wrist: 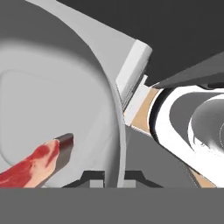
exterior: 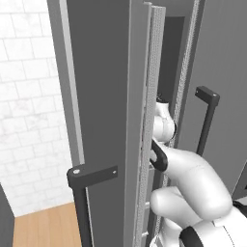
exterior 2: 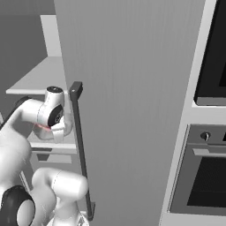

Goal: Take the meat container that has the steak and place it on the second highest rack of the freezer. Then take the vegetable container that has the corn and eggplant and place it on the highest rack of the freezer.

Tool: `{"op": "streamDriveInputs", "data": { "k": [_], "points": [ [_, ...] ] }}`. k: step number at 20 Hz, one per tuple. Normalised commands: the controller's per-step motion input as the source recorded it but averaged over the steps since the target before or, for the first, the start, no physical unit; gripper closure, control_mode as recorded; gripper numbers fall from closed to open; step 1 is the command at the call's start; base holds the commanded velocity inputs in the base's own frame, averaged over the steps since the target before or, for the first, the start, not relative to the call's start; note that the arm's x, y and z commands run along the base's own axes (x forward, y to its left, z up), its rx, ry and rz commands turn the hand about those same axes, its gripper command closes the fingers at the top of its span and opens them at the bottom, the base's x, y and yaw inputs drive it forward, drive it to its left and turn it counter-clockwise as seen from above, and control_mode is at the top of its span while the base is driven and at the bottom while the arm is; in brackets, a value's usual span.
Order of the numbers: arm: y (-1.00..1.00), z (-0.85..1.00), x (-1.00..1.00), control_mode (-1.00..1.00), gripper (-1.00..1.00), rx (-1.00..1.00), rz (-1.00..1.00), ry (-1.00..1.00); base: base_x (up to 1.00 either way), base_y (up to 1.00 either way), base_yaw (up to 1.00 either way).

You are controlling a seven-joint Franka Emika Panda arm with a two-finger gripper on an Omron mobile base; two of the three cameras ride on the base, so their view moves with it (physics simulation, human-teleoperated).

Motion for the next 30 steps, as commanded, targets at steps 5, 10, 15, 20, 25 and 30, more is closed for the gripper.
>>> {"op": "streamDriveInputs", "data": {
  "k": [5,10,15,20,25,30],
  "points": [
    [0.01,-0.83,0.36,-1.0,1.0,0.0,-0.02,0.0,0.0,0.0,0.0],
    [0.05,-0.66,0.4,-1.0,1.0,0.0,-0.01,-0.02,0.0,0.0,0.0],
    [0.27,-0.24,0.44,-1.0,1.0,0.0,-0.02,-0.04,0.0,0.0,0.0],
    [0.27,0.0,0.19,-1.0,-1.0,0.0,-0.04,-0.06,0.0,0.0,0.0],
    [-0.08,0.6,-0.88,-1.0,-1.0,0.0,0.0,-0.24,0.0,0.0,0.0],
    [-0.15,1.0,-1.0,-1.0,-1.0,0.0,0.02,-0.21,0.0,0.0,0.0]
  ]
}}
